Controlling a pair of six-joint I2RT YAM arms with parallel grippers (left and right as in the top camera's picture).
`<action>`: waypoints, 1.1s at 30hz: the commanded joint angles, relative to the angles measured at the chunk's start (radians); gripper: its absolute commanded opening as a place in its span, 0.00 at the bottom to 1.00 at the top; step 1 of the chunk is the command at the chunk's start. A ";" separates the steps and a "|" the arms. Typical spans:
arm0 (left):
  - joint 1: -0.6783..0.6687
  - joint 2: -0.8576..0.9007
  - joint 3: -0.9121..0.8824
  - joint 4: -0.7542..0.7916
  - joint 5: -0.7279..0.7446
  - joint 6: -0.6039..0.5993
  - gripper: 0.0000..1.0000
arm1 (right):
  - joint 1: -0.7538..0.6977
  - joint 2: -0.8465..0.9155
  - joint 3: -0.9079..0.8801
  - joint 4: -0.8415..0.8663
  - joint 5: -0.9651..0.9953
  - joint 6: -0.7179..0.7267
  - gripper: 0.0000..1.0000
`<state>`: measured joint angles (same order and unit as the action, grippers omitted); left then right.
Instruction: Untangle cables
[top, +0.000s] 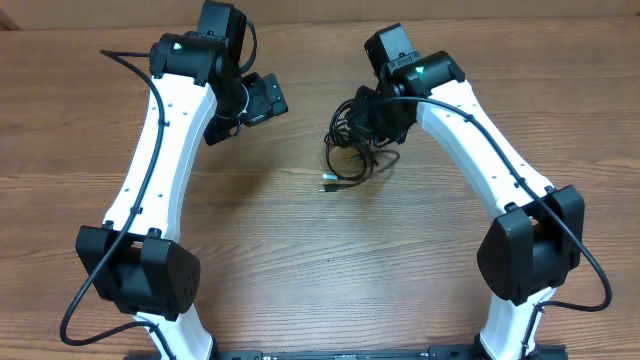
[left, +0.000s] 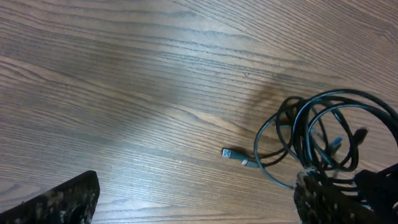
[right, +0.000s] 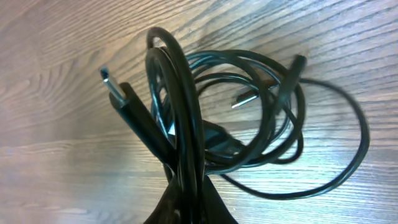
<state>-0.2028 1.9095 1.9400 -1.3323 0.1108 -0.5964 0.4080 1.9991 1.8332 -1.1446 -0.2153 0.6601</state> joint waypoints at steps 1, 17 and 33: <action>-0.003 0.006 0.004 -0.002 -0.010 -0.010 0.99 | 0.016 -0.016 0.019 0.007 -0.026 -0.074 0.04; -0.003 0.006 0.004 -0.002 -0.010 -0.010 1.00 | -0.008 -0.016 -0.058 0.037 -0.084 -0.240 0.06; -0.003 0.006 0.004 -0.002 -0.010 -0.010 1.00 | -0.012 0.005 -0.074 -0.004 -0.100 -0.175 0.58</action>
<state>-0.2031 1.9095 1.9400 -1.3323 0.1108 -0.5964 0.3992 2.0060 1.7267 -1.1534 -0.3126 0.4759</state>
